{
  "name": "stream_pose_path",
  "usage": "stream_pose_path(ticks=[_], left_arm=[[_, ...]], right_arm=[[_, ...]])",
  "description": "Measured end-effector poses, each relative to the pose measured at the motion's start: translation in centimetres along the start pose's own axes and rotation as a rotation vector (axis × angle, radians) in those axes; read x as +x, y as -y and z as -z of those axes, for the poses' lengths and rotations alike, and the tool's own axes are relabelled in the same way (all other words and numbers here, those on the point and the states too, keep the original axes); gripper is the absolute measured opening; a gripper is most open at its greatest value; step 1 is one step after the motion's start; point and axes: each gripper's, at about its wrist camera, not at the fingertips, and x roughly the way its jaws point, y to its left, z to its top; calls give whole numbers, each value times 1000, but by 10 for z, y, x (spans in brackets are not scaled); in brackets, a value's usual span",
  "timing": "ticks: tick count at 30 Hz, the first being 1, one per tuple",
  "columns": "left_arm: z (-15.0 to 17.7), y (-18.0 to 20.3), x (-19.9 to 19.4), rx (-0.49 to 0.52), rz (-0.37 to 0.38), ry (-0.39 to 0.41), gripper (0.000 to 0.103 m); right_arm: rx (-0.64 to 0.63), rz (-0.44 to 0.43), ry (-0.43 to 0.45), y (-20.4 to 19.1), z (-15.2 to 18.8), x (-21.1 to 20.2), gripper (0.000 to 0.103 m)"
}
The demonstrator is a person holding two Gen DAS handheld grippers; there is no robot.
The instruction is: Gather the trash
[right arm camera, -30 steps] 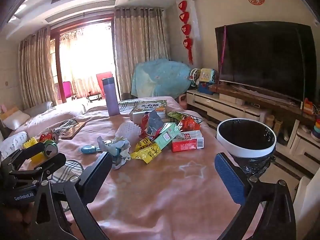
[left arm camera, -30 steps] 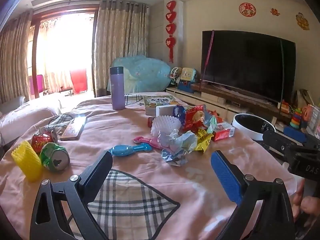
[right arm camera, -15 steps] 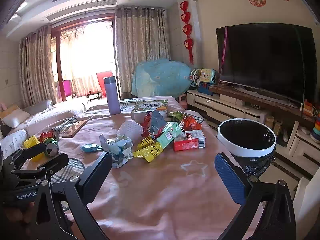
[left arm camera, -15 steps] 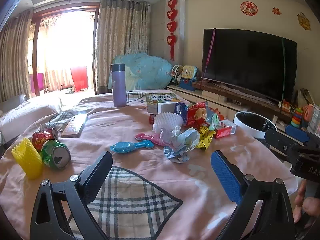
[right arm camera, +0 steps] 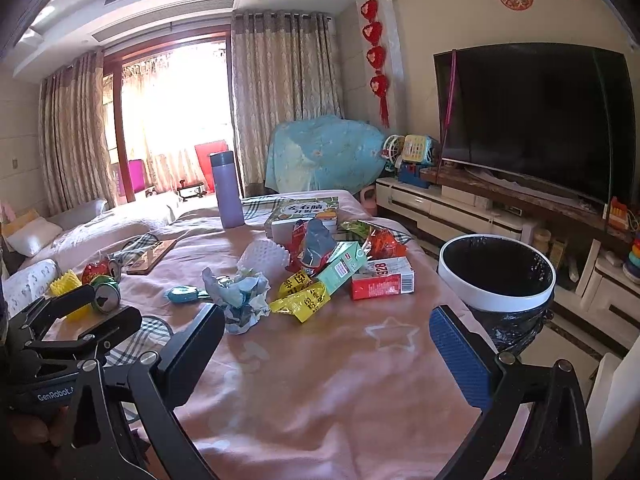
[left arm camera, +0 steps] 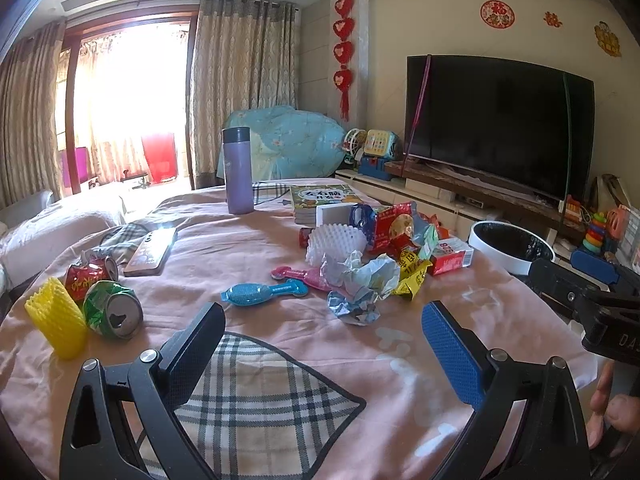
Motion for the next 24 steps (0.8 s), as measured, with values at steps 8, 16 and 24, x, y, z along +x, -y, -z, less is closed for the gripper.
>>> stream_pose_path(ticks=[8,16,24], left_arm=[[1,1,0,3,-3,-2,100],[1,-3,-1,5,-8,-5,100],[0,1,1,5,-9,-5,100]], right_arm=[[9,-5,-7,1,1,2,103],[11,-6,-10,2,1,2,103],[17,-11,-18,2,3,4,103]])
